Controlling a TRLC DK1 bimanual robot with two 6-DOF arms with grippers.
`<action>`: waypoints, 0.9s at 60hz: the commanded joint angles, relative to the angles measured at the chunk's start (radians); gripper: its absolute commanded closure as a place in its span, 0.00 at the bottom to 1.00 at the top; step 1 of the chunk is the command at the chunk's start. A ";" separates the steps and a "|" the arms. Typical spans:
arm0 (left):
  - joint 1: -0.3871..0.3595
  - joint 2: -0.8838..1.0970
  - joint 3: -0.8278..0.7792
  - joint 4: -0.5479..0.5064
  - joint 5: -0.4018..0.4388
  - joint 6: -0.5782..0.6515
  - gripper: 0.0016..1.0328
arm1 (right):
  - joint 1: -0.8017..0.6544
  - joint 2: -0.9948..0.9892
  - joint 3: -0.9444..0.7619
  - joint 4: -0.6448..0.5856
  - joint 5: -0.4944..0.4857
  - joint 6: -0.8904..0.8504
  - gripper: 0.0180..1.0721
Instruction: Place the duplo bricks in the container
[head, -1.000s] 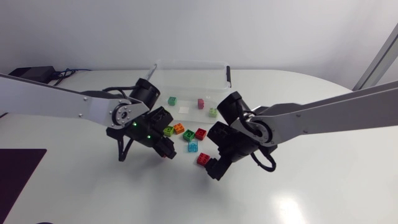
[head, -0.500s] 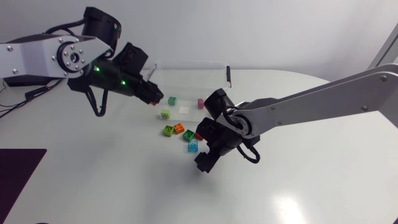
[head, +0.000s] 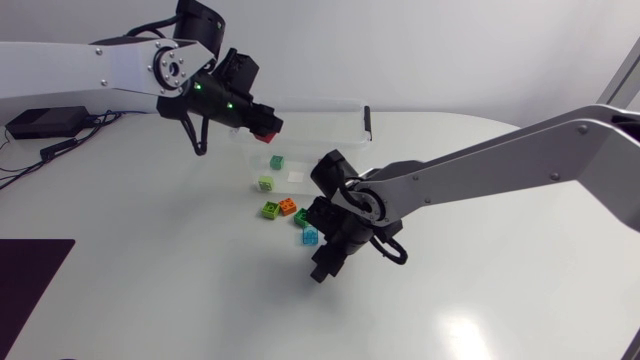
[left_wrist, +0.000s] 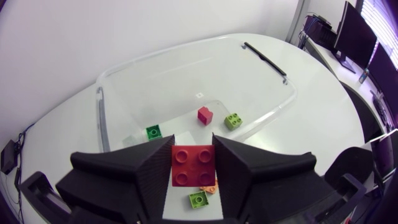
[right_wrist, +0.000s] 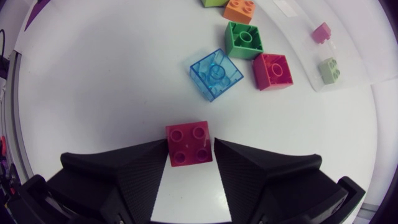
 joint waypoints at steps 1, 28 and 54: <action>-0.004 0.044 0.079 0.005 -0.016 -0.035 0.78 | 0.003 0.006 -0.010 -0.013 0.011 -0.002 0.68; -0.015 0.189 0.249 0.017 -0.084 -0.093 0.74 | -0.015 -0.298 -0.116 -0.114 0.029 0.004 0.69; 0.002 -0.054 -0.015 0.092 -0.130 -0.071 0.09 | -0.135 -0.373 0.203 -0.229 0.028 0.048 0.69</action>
